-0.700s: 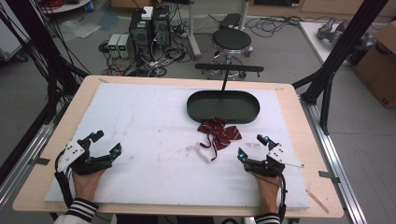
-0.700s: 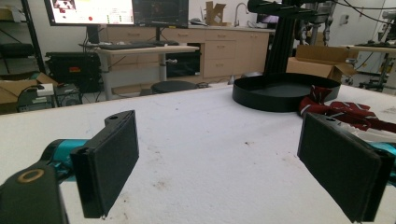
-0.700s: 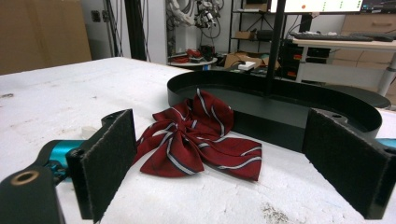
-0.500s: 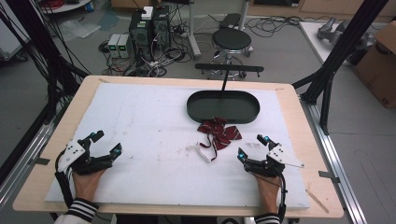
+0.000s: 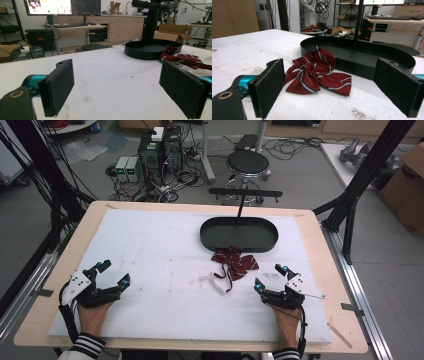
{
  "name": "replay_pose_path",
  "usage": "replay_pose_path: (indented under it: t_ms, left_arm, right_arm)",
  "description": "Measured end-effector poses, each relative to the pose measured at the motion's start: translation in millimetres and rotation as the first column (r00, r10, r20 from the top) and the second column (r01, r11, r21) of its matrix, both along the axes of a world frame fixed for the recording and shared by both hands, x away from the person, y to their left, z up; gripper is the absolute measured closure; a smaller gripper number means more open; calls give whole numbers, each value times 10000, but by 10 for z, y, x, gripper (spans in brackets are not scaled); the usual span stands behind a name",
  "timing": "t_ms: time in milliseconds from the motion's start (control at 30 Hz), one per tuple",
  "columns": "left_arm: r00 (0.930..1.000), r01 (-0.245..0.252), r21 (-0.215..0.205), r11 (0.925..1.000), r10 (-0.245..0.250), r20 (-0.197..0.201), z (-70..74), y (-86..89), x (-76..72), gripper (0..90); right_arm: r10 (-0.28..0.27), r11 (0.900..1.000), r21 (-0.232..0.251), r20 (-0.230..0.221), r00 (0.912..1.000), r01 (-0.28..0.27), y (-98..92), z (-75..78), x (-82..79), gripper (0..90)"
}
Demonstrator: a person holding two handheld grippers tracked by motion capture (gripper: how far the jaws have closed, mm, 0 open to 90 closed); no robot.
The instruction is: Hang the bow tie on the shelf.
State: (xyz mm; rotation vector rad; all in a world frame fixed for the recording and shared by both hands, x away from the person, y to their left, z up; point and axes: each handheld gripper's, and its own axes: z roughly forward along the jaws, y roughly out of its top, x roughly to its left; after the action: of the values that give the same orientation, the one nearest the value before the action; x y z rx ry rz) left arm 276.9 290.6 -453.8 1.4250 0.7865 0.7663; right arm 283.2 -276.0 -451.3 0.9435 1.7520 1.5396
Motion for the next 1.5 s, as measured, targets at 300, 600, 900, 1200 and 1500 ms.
replay_pose_path:
  t_ms: [300, 600, 900, 1200, 1500]
  left_arm:
    - [10000, 40, -11, 10000, -40, -2, 0, 3, 4, 129]
    - [10000, 15, -48, 10000, -16, -91, 2, 4, 11, 130]
    - [10000, 5, 8, 10000, -5, -94, 3, 0, 11, 129]
    - [9999, 20, -15, 10000, -20, -110, 4, -2, 13, 129]
    - [9999, 26, -64, 10000, -27, -117, 3, -3, 17, 129]
  right_arm:
    - [-67, 9993, -379, -198, 9998, 59, 43, 10, 15, 92]
    - [-290, 9974, -682, -1043, 9941, 219, 65, 67, 78, 91]
    - [-188, 9903, -1391, -1444, 9893, -15, 179, 361, 191, 92]
    - [333, 9815, -1745, -2498, 9677, -788, 400, 597, 420, 92]
    - [866, 9535, -2396, -3639, 9274, -1830, 656, 760, 709, 93]
